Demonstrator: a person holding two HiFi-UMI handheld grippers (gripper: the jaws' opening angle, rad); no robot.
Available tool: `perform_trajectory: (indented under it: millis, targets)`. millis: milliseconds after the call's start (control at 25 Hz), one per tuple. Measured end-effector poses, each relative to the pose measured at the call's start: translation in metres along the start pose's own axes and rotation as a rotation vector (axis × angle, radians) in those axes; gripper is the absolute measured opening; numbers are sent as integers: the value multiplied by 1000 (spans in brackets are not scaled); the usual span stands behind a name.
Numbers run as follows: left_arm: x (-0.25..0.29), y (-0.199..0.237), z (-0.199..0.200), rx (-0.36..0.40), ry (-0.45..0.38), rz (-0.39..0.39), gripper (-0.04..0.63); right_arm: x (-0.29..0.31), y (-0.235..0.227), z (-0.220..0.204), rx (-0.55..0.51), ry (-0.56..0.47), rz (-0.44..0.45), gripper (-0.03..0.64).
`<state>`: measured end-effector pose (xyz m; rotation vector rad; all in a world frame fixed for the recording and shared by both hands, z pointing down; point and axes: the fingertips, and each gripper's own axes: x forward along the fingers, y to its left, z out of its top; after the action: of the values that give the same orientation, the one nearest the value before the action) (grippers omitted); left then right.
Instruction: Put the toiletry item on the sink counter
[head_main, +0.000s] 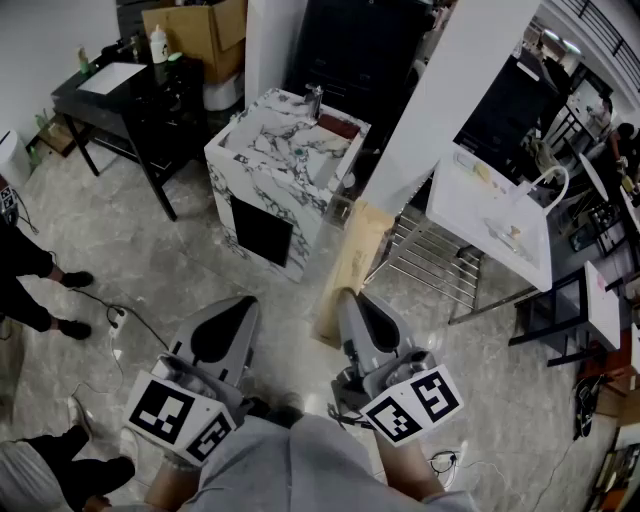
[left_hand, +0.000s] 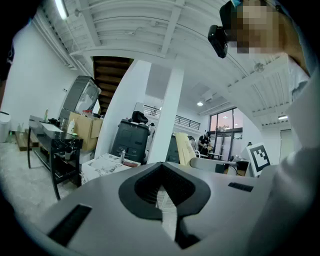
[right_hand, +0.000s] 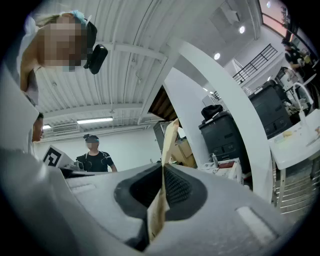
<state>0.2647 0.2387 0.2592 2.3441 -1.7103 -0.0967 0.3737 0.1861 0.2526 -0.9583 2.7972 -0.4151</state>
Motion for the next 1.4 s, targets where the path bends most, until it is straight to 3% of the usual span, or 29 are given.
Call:
perform_trajectory:
  millis: [600, 1000, 1400]
  targets:
    - [1, -12, -3, 10, -6, 37, 5, -11, -9, 2, -2, -7, 26, 3]
    - [3, -50, -3, 14, -44, 68, 5, -43, -22, 11, -43, -1, 50, 3]
    - [-25, -40, -6, 8, -81, 206, 5, -37, -15, 4, -34, 22, 142, 3]
